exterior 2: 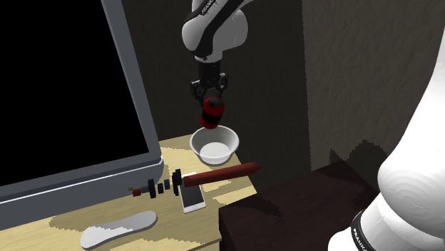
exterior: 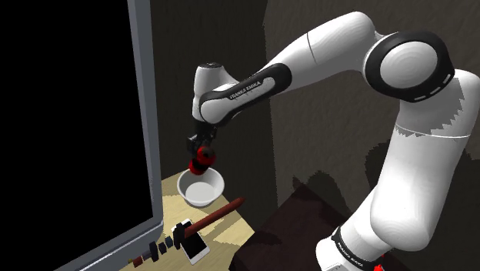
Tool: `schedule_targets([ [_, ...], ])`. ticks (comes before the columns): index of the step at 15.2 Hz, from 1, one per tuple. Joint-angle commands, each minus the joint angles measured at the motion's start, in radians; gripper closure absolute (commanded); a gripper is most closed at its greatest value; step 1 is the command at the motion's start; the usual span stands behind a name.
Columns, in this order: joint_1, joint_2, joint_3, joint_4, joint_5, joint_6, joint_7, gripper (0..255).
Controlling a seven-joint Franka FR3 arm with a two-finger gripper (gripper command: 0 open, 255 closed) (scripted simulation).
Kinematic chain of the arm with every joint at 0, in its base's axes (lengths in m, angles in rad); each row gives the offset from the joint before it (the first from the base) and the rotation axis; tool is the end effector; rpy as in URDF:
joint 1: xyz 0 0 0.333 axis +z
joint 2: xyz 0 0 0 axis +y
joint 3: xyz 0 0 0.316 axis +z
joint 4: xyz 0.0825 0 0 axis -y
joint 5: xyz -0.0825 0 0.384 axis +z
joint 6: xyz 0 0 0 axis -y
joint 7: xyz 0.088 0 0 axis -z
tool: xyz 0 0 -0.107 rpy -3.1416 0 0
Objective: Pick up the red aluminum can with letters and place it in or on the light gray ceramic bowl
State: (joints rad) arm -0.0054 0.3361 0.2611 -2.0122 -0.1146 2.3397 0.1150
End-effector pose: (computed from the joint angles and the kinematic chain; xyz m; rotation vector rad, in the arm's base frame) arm 0.5834 0.1455 0.2922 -3.1213 -0.3228 -0.0075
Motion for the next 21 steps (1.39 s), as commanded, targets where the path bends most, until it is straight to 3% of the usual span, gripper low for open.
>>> schedule_targets([
  [1,0.002,0.012,-0.002,-0.009,-0.006,0.021,0.004,255],
  [15,0.025,0.15,-0.034,-0.019,-0.059,0.166,0.039,255],
  [21,0.025,0.15,-0.034,-0.019,-0.058,0.166,0.039,255],
])
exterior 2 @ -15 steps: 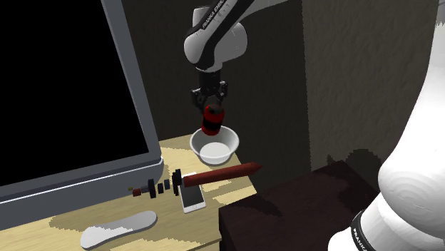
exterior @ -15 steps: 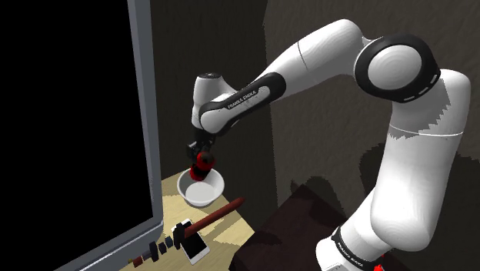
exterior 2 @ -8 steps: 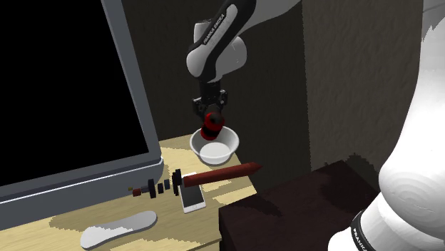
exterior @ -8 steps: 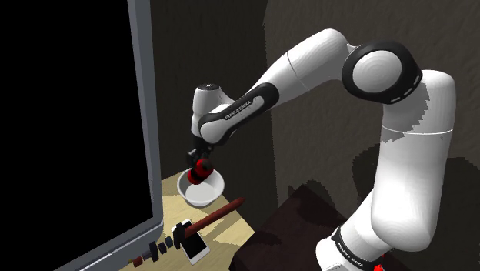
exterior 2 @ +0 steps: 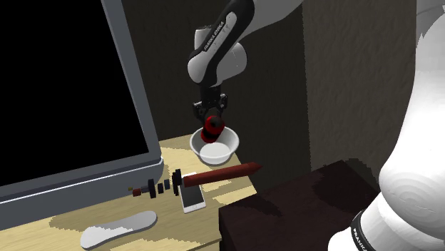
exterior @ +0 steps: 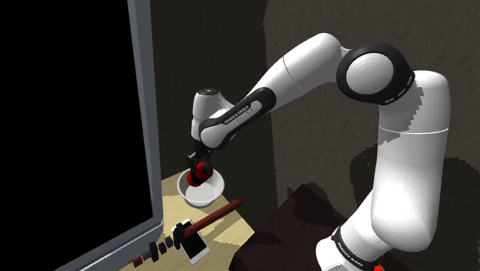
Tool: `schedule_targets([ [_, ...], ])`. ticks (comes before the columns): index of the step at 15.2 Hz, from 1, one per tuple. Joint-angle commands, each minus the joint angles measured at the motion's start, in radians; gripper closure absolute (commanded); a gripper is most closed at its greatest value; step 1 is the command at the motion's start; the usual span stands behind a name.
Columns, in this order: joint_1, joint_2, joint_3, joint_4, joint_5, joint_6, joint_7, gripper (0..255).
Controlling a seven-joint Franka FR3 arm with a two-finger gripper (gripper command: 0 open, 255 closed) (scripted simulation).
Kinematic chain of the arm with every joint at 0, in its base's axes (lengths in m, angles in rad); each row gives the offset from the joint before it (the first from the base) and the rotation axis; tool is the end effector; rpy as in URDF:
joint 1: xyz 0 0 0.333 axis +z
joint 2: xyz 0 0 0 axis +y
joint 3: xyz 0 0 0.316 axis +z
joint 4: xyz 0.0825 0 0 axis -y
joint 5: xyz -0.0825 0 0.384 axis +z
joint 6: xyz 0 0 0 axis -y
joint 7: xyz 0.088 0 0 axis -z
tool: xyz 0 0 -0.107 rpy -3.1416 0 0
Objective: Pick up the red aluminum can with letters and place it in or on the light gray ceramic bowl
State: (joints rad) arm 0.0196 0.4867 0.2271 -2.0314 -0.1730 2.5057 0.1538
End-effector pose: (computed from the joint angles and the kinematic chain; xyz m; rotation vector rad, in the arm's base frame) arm 0.5821 0.1456 0.2092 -3.1212 -0.3232 -0.0079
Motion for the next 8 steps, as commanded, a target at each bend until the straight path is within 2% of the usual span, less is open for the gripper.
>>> schedule_targets([
  [1,0.0,0.0,0.0,0.0,0.0,0.0,0.0,255],
  [2,0.0,0.0,0.0,0.0,0.0,0.0,0.0,255],
  [3,0.0,0.0,0.0,0.0,0.0,0.0,0.0,0],
  [8,0.0,0.0,0.0,0.0,0.0,0.0,0.0,0],
])
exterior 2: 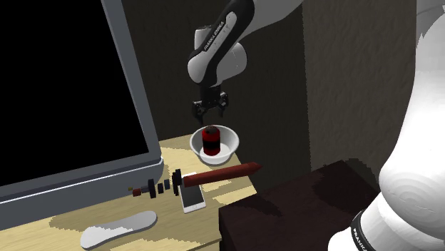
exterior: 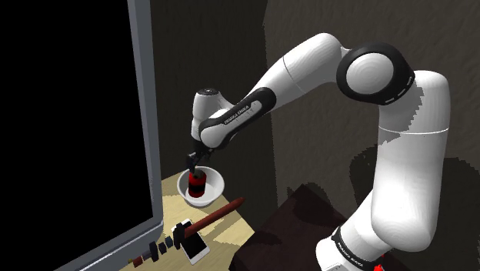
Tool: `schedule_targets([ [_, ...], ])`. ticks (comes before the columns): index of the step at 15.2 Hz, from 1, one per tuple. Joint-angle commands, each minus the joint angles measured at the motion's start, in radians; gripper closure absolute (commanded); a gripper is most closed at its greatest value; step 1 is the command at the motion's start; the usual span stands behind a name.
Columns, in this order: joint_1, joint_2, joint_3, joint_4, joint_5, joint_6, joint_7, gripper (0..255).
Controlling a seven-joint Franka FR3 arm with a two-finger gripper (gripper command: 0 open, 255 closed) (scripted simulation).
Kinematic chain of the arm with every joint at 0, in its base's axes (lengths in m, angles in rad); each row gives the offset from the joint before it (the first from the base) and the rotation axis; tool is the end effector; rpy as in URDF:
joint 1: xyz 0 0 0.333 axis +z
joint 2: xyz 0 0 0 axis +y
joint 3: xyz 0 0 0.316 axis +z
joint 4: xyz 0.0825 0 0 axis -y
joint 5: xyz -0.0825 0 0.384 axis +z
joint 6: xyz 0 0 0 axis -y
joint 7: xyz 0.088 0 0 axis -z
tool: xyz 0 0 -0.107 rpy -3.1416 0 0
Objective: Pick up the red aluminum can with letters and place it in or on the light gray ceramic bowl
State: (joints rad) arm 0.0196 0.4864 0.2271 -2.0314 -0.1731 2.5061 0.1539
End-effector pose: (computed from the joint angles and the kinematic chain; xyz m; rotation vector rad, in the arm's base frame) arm 0.5822 0.1456 0.2094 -3.1212 -0.3232 -0.0090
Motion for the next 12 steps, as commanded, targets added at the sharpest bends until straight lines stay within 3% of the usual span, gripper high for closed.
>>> schedule_targets([
  [1,-0.005,-0.027,0.007,-0.002,0.009,-0.025,-0.006,0],
  [4,-0.018,-0.097,0.024,0.001,0.036,-0.096,-0.024,0],
  [12,-0.018,-0.097,0.024,0.001,0.036,-0.096,-0.024,0],
])
